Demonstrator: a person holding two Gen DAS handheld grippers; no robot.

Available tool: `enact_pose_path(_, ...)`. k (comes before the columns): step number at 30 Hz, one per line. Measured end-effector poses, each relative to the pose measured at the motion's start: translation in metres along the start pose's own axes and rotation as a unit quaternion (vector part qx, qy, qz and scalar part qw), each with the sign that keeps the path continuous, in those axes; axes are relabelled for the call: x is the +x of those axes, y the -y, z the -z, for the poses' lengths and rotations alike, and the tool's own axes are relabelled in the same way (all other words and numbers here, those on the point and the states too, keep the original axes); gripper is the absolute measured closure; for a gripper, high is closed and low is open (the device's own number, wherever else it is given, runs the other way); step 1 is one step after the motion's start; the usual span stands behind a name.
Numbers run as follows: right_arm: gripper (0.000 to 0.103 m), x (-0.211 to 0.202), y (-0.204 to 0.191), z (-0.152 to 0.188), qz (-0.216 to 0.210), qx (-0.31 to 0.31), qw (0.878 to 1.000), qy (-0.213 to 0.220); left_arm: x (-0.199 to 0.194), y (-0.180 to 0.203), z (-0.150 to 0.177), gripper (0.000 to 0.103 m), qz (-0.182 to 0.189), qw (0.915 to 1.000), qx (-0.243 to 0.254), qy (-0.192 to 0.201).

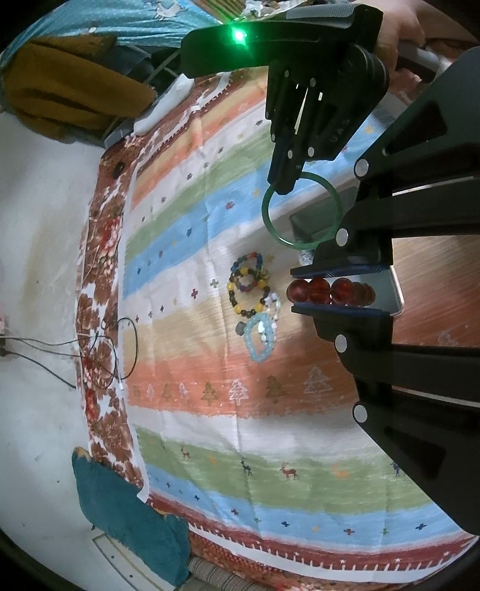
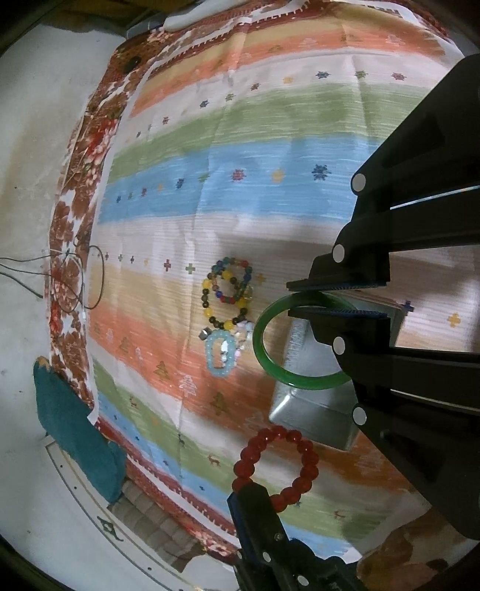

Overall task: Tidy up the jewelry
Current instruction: 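Open the left tool dropping the red bracelet into the tin while the right drops the bangle, then move both open tools back to the remaining bracelets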

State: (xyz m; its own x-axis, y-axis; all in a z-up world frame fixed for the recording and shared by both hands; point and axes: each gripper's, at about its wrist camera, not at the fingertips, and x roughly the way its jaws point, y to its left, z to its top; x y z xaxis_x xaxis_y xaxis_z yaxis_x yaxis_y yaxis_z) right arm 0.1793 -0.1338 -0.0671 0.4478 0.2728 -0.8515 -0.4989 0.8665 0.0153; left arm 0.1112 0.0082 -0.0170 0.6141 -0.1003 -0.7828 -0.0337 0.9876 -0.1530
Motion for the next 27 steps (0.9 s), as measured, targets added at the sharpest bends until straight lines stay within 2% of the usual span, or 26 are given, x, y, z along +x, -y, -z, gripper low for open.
enact_pose_path(13,0.094,-0.004,-0.006,0.011,-0.006,-0.003,1.000,-0.003,-0.002,0.011,0.011,0.090,0.005,0.9999,0.015,-0.006)
enact_pose_path(17,0.094,-0.001,-0.003,0.011,-0.021,0.013,1.000,-0.011,0.002,0.009,0.010,0.090,0.004,0.9999,0.007,-0.015)
enact_pose_path(19,0.087,0.000,0.004,0.009,-0.024,0.034,0.999,-0.014,0.005,0.003,0.009,0.089,0.003,0.9997,-0.008,-0.024)
enact_pose_path(20,0.076,0.000,0.006,0.009,-0.020,0.039,0.999,-0.014,0.005,-0.001,0.009,0.089,-0.001,0.9996,-0.017,-0.024)
enact_pose_path(22,0.065,-0.001,0.013,0.008,-0.010,0.051,0.999,-0.013,0.003,-0.010,0.007,0.084,-0.007,0.9993,-0.031,-0.022)
enact_pose_path(27,0.064,0.003,0.027,0.005,0.001,0.074,0.997,-0.017,0.003,-0.027,0.004,0.076,-0.021,0.9976,-0.062,-0.021)
